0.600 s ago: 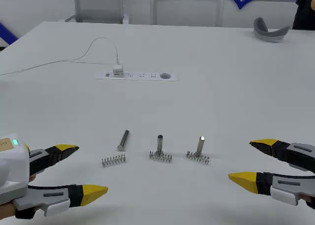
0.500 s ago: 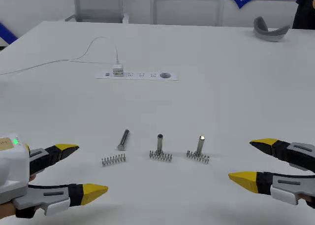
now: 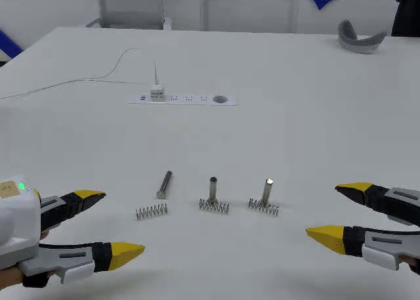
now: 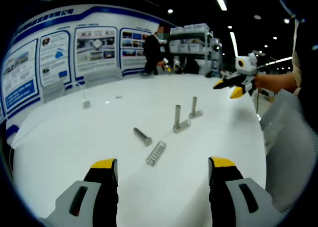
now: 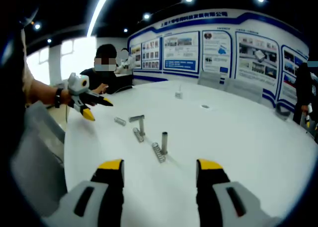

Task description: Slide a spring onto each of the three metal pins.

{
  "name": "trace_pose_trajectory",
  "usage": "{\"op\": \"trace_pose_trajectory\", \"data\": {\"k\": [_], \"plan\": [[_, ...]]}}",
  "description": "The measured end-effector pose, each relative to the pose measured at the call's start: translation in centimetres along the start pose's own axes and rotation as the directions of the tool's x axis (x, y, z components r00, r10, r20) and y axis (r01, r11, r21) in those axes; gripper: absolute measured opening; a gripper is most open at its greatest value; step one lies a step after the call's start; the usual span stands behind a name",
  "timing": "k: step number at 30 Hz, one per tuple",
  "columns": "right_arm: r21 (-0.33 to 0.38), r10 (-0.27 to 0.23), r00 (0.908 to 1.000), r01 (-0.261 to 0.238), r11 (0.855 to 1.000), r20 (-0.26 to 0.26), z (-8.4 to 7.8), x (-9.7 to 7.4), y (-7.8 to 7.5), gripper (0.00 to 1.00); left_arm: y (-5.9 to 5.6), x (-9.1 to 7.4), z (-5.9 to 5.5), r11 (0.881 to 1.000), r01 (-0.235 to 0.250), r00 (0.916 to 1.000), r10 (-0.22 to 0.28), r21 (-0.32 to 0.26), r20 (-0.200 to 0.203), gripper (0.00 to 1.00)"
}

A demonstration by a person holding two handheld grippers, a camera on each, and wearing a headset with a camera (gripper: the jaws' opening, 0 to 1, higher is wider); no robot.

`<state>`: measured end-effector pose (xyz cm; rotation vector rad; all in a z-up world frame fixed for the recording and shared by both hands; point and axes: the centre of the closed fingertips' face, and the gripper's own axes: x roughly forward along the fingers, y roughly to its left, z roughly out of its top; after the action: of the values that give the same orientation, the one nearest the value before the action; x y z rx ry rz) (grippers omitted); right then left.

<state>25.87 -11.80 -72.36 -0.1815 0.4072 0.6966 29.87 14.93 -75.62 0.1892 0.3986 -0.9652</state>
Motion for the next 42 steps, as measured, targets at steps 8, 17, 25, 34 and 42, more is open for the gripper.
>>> {"op": "trace_pose_trajectory", "data": {"k": [8,17,25,34,42], "plan": [[0.004,-0.001,1.0,0.001,1.0,0.002,0.1,0.1,0.1,0.6,0.4,0.0,0.3,1.0,-0.007,1.0,0.007,-0.002,0.002,0.74],[0.002,-0.005,1.0,0.005,1.0,0.001,0.1,0.0,0.0,0.6,1.5,0.1,1.1,1.0,-0.025,0.9997,0.025,0.003,0.003,0.69],[-0.001,-0.004,1.0,0.004,1.0,0.002,0.2,-0.1,0.1,0.6,2.1,0.5,1.8,0.999,-0.035,0.9994,0.035,0.02,-0.003,0.64],[-0.003,-0.003,1.0,0.003,1.0,0.002,0.2,-0.1,0.2,0.6,2.9,1.8,3.0,0.998,-0.033,0.9993,0.034,0.049,-0.013,0.59],[-0.004,-0.003,1.0,0.003,1.0,0.002,0.2,-0.1,0.4,0.6,3.5,3.4,3.8,0.997,-0.027,0.999,0.03,0.075,-0.032,0.55]]}}
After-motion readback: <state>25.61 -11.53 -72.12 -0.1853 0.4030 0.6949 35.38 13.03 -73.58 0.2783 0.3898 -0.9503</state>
